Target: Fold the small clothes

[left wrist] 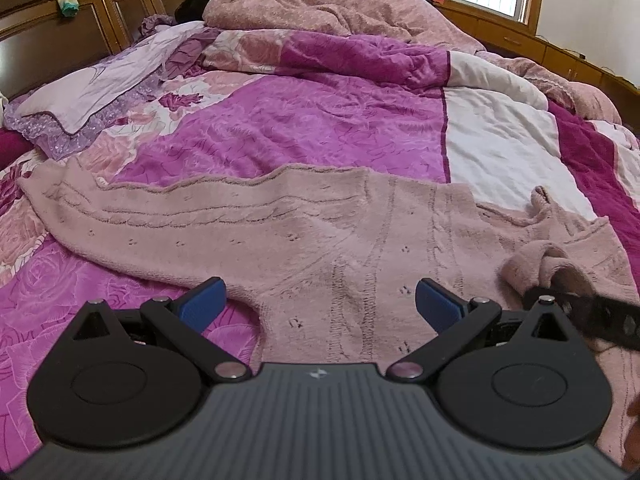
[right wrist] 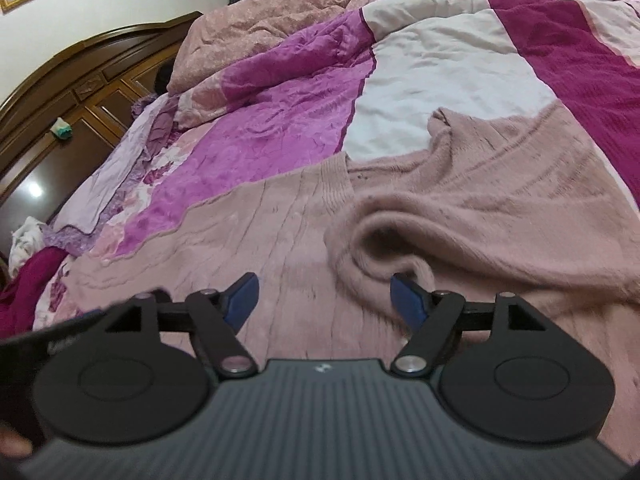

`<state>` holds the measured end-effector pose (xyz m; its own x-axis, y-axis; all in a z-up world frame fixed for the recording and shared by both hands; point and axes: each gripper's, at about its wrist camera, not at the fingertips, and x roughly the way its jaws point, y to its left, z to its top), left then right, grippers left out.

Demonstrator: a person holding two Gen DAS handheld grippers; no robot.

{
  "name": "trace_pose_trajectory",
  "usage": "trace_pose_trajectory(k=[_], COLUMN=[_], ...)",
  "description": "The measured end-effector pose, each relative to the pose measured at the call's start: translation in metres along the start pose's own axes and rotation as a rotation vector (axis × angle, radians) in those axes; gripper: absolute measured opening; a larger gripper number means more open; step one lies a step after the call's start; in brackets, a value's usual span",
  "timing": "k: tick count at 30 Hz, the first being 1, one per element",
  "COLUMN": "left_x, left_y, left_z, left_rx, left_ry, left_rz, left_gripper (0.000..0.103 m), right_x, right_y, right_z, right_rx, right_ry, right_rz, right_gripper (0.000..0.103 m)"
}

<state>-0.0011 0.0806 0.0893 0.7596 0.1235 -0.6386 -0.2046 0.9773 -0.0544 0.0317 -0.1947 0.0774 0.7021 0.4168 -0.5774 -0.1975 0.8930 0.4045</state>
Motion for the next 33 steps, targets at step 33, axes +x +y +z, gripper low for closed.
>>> trace_pose_trajectory(k=[33], left_x=[0.002], left_y=[-0.205], left_z=[-0.009], left_rx=[0.634], left_ry=[-0.081], left_rz=[-0.361], left_gripper=[0.097], right_x=[-0.081], right_y=[-0.124], right_z=[0.011], right_rx=[0.168], right_ry=[-0.149], right_rz=[-0.355], right_gripper=[0.075])
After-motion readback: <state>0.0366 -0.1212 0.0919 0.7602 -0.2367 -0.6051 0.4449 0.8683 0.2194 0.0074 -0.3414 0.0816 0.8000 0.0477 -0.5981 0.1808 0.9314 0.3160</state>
